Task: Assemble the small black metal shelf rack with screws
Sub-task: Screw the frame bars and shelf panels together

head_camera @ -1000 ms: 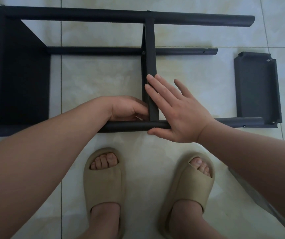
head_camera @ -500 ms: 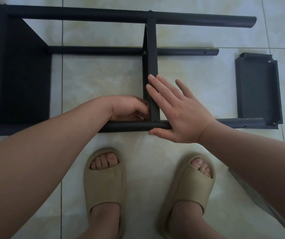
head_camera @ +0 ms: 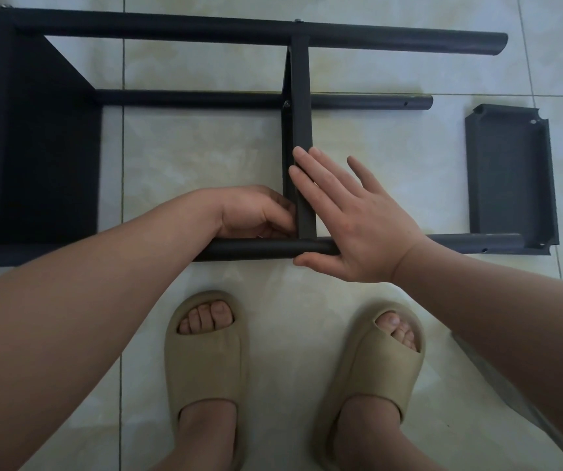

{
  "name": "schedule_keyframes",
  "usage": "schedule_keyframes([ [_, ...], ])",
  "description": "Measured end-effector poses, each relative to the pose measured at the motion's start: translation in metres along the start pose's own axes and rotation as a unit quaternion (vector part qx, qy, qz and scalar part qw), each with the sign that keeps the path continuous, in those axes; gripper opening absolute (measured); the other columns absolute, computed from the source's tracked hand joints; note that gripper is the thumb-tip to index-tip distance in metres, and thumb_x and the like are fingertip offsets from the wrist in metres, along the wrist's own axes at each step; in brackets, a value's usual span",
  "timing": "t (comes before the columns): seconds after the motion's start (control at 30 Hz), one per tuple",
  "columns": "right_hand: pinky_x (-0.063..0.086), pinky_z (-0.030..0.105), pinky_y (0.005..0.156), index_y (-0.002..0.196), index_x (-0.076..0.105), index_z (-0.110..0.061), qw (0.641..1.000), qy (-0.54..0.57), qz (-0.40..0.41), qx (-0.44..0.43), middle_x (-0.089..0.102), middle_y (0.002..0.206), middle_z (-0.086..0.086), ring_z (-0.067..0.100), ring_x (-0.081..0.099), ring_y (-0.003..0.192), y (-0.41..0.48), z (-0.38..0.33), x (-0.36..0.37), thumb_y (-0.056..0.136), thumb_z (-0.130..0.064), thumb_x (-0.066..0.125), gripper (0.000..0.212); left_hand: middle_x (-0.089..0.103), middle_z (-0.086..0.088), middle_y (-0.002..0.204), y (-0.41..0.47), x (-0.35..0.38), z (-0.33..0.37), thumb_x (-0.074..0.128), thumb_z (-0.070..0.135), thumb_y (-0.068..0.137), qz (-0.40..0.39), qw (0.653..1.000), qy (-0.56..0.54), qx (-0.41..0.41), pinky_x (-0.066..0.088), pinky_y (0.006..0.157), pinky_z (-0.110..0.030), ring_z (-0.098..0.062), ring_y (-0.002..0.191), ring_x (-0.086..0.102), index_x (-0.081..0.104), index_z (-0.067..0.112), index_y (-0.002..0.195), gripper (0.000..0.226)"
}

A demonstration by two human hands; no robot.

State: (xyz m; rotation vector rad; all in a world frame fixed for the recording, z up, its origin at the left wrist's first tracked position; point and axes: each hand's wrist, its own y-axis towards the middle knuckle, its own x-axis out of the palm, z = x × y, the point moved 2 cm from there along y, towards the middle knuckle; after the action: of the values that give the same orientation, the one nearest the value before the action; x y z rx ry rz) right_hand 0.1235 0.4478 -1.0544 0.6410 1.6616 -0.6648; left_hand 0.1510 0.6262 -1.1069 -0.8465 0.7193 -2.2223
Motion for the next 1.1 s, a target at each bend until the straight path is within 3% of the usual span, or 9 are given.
schedule_keyframes([
  [0.17, 0.020, 0.059, 0.121, 0.160, 0.019, -0.005, 1.000, -0.001, 0.003, 0.000, 0.009, 0.169, 0.011, 0.026, 0.008, 0.157, -0.0001, 0.0002, -0.0001, 0.091, -0.076, 0.037, 0.101, 0.069, -0.012, 0.088, 0.0011, 0.0008, 0.0010, 0.052, -0.001, 0.089, -0.009, 1.000, -0.007, -0.006, 0.057, 0.074, -0.030, -0.020, 0.078, 0.069, 0.063, -0.003, 0.104, 0.019],
  [0.3, 0.020, 0.059, 0.121, 0.160, 0.019, -0.005, 1.000, 0.000, 0.001, -0.001, 0.009, 0.169, 0.011, 0.026, 0.007, 0.157, 0.0000, 0.0001, 0.0001, 0.091, -0.076, 0.038, 0.101, 0.073, -0.010, 0.082, -0.0002, 0.0022, 0.0001, 0.060, 0.004, 0.084, -0.001, 0.999, 0.036, -0.010, 0.055, 0.066, -0.025, -0.018, 0.074, 0.070, 0.076, 0.009, 0.079, 0.018],
  [0.37, 0.019, 0.059, 0.121, 0.160, 0.019, -0.004, 1.000, -0.001, 0.000, -0.001, 0.009, 0.170, 0.011, 0.026, 0.007, 0.157, 0.0000, 0.0000, 0.0000, 0.091, -0.076, 0.037, 0.101, 0.069, -0.018, 0.085, -0.0009, 0.0014, 0.0006, 0.063, 0.004, 0.078, 0.022, 0.999, 0.035, -0.005, 0.054, 0.066, -0.027, -0.022, 0.074, 0.068, 0.073, -0.003, 0.088, 0.016],
  [0.47, 0.020, 0.059, 0.121, 0.160, 0.019, -0.004, 1.000, 0.000, 0.000, -0.001, 0.009, 0.170, 0.011, 0.026, 0.007, 0.157, 0.0001, 0.0001, -0.0002, 0.091, -0.076, 0.037, 0.101, 0.058, -0.024, 0.092, 0.0003, 0.0000, 0.0002, 0.061, 0.004, 0.072, 0.029, 0.999, 0.042, -0.006, 0.049, 0.071, -0.033, -0.028, 0.079, 0.060, 0.059, -0.019, 0.108, 0.043],
  [0.63, 0.020, 0.058, 0.121, 0.160, 0.019, -0.004, 1.000, -0.001, 0.002, -0.002, 0.009, 0.169, 0.011, 0.026, 0.008, 0.157, 0.0000, -0.0001, 0.0000, 0.091, -0.076, 0.038, 0.102, 0.062, -0.010, 0.069, -0.0035, 0.0034, 0.0048, 0.059, -0.005, 0.079, 0.015, 1.000, 0.024, -0.002, 0.045, 0.061, -0.027, -0.017, 0.060, 0.060, 0.061, -0.003, 0.089, 0.010],
  [0.73, 0.021, 0.058, 0.121, 0.160, 0.020, -0.004, 1.000, -0.001, 0.003, -0.002, 0.009, 0.169, 0.011, 0.026, 0.008, 0.157, 0.0001, 0.0001, -0.0002, 0.091, -0.076, 0.038, 0.101, 0.063, -0.005, 0.068, -0.0014, 0.0038, 0.0048, 0.060, 0.002, 0.073, 0.005, 1.000, 0.009, -0.001, 0.047, 0.062, -0.026, -0.014, 0.061, 0.061, 0.060, -0.001, 0.091, 0.018],
  [0.8, 0.021, 0.058, 0.121, 0.160, 0.020, -0.004, 1.000, 0.000, 0.004, -0.002, 0.010, 0.169, 0.011, 0.026, 0.008, 0.157, 0.0001, 0.0001, -0.0004, 0.091, -0.076, 0.038, 0.101, 0.068, -0.008, 0.080, 0.0000, 0.0040, 0.0030, 0.056, -0.003, 0.085, -0.002, 1.000, 0.007, 0.000, 0.054, 0.067, -0.027, -0.017, 0.072, 0.068, 0.061, -0.004, 0.104, 0.019],
  [0.97, 0.021, 0.059, 0.121, 0.160, 0.020, -0.004, 1.000, -0.001, 0.004, -0.002, 0.009, 0.170, 0.011, 0.026, 0.008, 0.157, 0.0000, -0.0002, -0.0001, 0.091, -0.077, 0.038, 0.101, 0.072, -0.008, 0.076, -0.0001, 0.0014, -0.0002, 0.056, -0.003, 0.089, 0.007, 0.999, 0.039, -0.005, 0.054, 0.061, -0.023, -0.016, 0.067, 0.070, 0.074, 0.009, 0.077, 0.025],
  [1.1, 0.021, 0.059, 0.121, 0.160, 0.019, -0.004, 1.000, -0.003, 0.002, -0.001, 0.009, 0.170, 0.011, 0.026, 0.007, 0.157, 0.0000, 0.0001, -0.0001, 0.091, -0.077, 0.037, 0.102, 0.067, -0.016, 0.079, -0.0008, 0.0021, 0.0011, 0.063, 0.005, 0.072, 0.027, 0.999, 0.027, -0.005, 0.056, 0.065, -0.027, -0.021, 0.069, 0.067, 0.070, 0.001, 0.084, 0.015],
])
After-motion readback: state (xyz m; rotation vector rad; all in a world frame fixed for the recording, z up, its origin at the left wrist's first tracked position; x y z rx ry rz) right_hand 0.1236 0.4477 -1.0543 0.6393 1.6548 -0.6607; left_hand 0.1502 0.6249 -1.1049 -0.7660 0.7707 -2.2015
